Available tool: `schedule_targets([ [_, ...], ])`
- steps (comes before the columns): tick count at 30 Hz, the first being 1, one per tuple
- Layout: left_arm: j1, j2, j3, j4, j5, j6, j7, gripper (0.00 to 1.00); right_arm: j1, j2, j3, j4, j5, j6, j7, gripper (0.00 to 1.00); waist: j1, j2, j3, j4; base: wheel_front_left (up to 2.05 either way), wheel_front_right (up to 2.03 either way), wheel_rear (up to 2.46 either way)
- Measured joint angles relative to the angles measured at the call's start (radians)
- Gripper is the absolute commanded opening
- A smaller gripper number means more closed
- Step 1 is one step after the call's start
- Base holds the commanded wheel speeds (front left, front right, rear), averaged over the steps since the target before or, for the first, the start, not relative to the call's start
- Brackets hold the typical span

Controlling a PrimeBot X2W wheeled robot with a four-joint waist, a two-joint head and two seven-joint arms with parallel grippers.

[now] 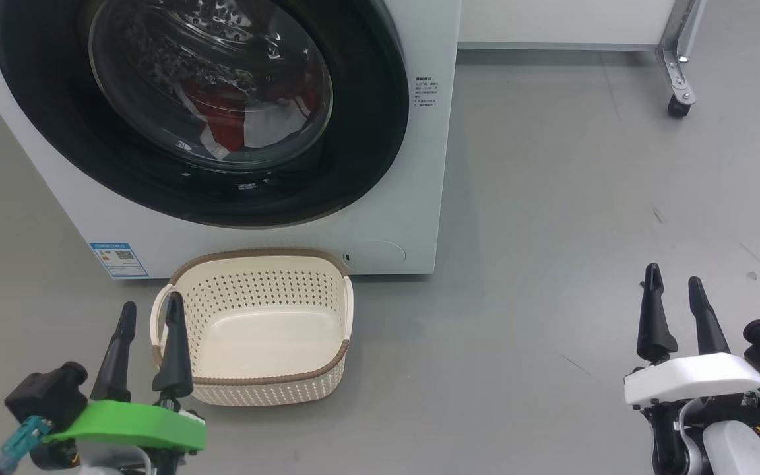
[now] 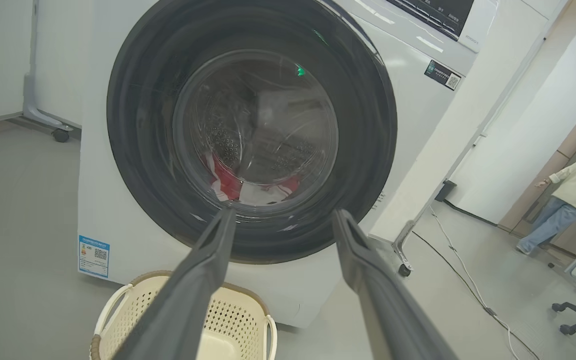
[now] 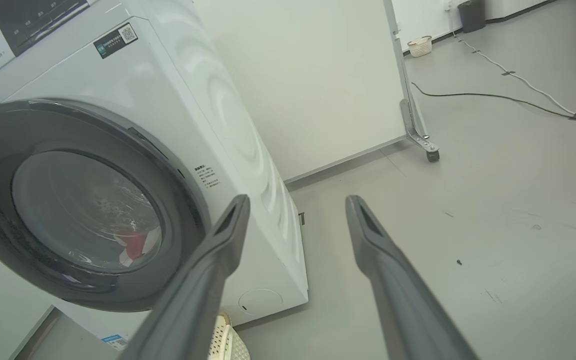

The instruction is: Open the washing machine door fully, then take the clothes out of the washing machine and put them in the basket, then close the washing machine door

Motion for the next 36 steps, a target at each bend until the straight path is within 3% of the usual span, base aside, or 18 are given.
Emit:
schedule_targets([
  [8, 0.008, 0.001, -0.040, 0.023, 0.181, 0.035, -0.030, 1.00, 0.001, -0.005, 0.038, 0.021, -0.134, -0.028, -0.026, 1.00, -0.0001, 0.0000, 0.004, -0.002, 0.00, 0.00, 0.00],
  [17, 0.010, 0.002, -0.057, 0.035, 0.307, 0.067, -0.054, 1.00, 0.003, -0.007, 0.075, 0.045, -0.245, -0.046, -0.034, 1.00, 0.0000, 0.0000, 0.008, -0.005, 0.00, 0.00, 0.00],
  [21, 0.011, 0.002, -0.069, 0.053, 0.362, 0.081, -0.070, 1.00, 0.003, -0.007, 0.088, 0.060, -0.300, -0.071, -0.036, 1.00, 0.0000, 0.0000, 0.010, -0.007, 0.00, 0.00, 0.00],
  [36, 0.015, 0.001, -0.076, 0.161, 0.349, 0.114, -0.073, 1.00, 0.003, 0.002, 0.090, 0.120, -0.293, -0.086, -0.033, 1.00, 0.0000, 0.0000, 0.013, -0.013, 0.00, 0.00, 0.00],
])
